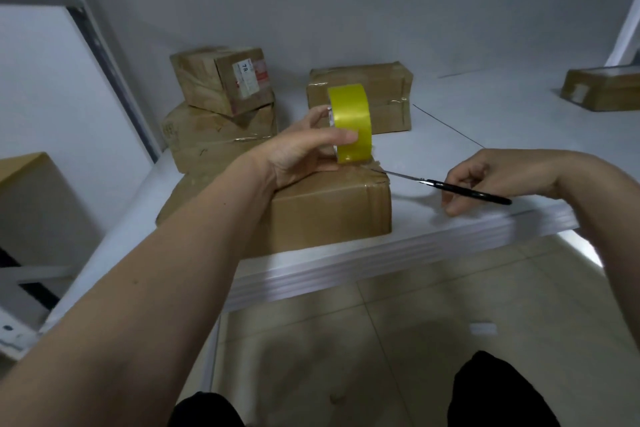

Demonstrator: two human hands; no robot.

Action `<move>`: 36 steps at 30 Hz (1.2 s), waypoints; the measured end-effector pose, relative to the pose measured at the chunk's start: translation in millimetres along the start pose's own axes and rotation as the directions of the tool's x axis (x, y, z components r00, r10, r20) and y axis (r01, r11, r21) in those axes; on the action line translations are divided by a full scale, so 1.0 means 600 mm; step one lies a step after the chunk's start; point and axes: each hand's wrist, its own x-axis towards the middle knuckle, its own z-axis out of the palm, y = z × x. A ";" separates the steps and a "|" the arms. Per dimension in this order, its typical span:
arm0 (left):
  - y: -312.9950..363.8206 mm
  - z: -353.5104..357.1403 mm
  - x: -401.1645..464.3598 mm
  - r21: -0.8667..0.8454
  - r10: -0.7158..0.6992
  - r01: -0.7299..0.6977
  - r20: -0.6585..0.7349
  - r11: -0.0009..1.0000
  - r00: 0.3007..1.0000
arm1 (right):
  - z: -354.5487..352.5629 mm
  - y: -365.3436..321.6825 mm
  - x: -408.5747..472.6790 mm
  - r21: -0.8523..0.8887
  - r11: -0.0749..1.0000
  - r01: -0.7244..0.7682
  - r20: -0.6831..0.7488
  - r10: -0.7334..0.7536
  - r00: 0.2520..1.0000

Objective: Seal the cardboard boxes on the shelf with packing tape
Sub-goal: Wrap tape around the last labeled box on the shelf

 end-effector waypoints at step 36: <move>-0.021 0.000 0.027 0.164 0.209 -0.179 -0.194 0.970 0.958 | -0.058 -0.087 0.099 -0.282 0.958 -0.047 0.117 0.083 0.990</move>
